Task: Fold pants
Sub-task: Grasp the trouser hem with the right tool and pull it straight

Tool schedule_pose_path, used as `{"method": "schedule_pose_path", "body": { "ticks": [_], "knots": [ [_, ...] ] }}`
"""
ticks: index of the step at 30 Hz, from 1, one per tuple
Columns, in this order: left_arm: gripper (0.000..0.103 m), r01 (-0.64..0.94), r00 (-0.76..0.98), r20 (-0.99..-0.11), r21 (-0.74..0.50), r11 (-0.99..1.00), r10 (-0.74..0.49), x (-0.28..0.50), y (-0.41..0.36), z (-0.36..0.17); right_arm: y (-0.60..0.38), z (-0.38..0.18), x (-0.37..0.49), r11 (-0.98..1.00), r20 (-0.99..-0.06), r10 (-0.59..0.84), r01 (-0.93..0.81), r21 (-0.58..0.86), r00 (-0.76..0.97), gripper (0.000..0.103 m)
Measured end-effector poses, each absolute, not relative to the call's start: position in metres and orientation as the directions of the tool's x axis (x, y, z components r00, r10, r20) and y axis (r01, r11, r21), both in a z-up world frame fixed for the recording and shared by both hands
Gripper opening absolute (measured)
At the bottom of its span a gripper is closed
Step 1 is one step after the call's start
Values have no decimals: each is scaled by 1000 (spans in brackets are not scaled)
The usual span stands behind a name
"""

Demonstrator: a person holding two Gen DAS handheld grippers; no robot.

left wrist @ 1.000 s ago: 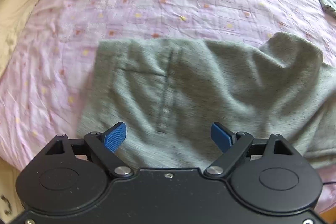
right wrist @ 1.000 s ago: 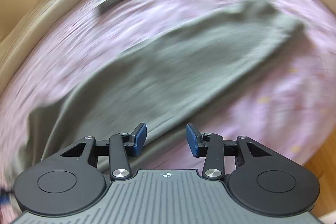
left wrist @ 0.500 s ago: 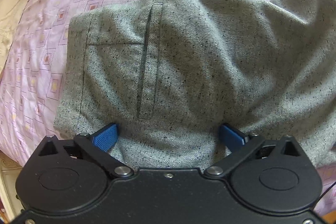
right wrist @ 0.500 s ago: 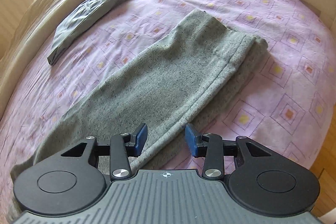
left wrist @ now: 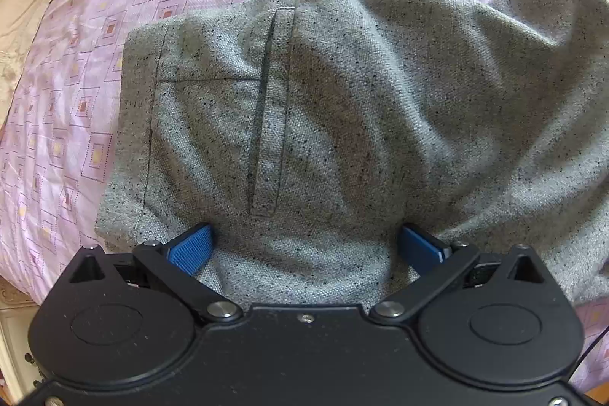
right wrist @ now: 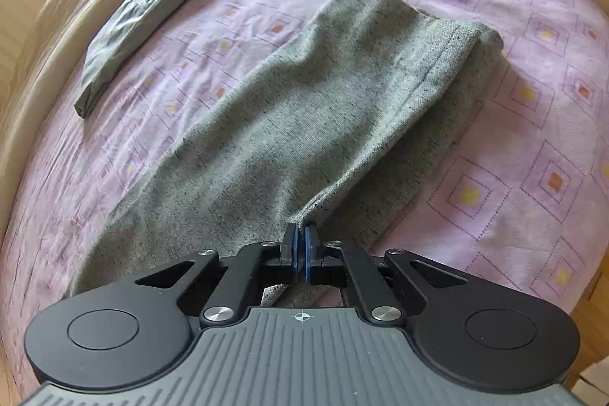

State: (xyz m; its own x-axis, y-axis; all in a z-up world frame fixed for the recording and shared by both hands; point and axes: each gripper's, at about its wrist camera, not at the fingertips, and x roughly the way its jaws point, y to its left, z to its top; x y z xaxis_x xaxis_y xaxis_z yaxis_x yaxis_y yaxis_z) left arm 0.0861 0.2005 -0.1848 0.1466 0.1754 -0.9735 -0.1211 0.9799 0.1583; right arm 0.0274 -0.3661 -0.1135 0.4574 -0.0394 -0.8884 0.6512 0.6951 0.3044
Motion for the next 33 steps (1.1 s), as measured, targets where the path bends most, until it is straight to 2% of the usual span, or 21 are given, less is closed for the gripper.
{"method": "schedule_pose_path", "body": {
  "ticks": [5, 10, 11, 12, 14, 19, 25, 33],
  "knots": [
    [103, -108, 153, -975, 147, 983, 163, 85, 203, -184, -373, -96, 16, 735, -887, -141, 646, 204, 440, 3],
    [103, -94, 160, -974, 145, 985, 159, 84, 204, -183, -377, -111, 15, 758, -909, -131, 631, 166, 397, 3],
    [101, -93, 160, -974, 149, 984, 163, 85, 203, -180, -375, -111, 16, 765, -909, -132, 624, 161, 396, 3],
    [94, -94, 171, -971, 155, 984, 169, 85, 200, -175, -375, -110, 17, 768, -908, -129, 619, 163, 399, 3],
    [87, -84, 223, -959, 158, 984, 173, 83, 188, -159, -377, -106, 14, 762, -897, -112, 616, 198, 427, 6],
    [88, 40, 351, -935, 68, 997, 50, 80, 125, -124, -388, -90, -2, 753, -860, -104, 604, 260, 500, 6],
    [88, 202, 350, -932, -19, 979, -90, 90, 33, -126, -422, -84, -5, 727, -837, -182, 644, 239, 516, 6],
    [88, 267, 282, -956, -2, 964, -80, 101, -29, -155, -473, -104, 15, 695, -871, -209, 695, 187, 444, 7]
  ]
}}
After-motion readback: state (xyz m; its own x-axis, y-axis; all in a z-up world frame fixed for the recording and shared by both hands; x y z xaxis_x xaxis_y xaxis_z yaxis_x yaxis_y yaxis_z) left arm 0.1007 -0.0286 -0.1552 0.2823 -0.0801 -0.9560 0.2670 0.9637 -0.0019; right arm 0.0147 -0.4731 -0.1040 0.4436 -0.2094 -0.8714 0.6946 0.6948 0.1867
